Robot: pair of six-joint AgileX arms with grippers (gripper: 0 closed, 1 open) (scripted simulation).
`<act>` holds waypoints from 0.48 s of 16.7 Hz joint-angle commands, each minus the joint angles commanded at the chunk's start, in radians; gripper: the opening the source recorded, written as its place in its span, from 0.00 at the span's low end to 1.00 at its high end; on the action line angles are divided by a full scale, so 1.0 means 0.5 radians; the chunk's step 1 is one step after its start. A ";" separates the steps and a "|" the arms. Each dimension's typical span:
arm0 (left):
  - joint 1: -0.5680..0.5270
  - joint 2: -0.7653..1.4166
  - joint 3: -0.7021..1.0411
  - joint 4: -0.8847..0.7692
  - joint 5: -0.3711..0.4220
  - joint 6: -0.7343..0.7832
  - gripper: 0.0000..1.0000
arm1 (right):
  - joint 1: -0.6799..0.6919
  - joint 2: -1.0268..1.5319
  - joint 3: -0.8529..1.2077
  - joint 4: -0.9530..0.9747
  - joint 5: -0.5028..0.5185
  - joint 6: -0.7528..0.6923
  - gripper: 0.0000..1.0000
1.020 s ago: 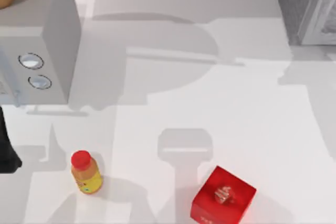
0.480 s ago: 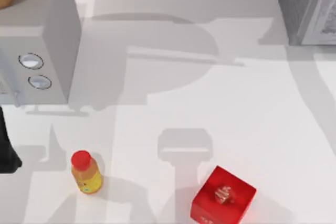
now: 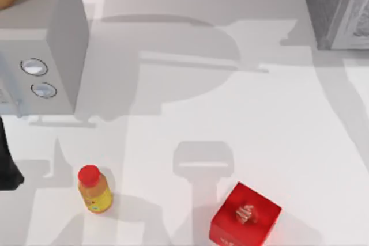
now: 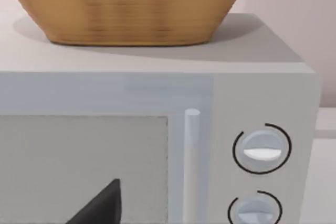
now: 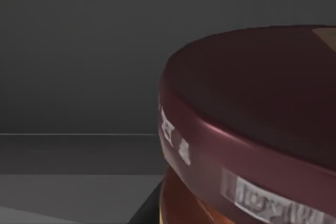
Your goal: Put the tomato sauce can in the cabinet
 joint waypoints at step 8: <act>0.000 0.000 0.000 0.000 0.000 0.000 1.00 | -0.063 0.445 0.406 0.074 -0.067 0.002 0.00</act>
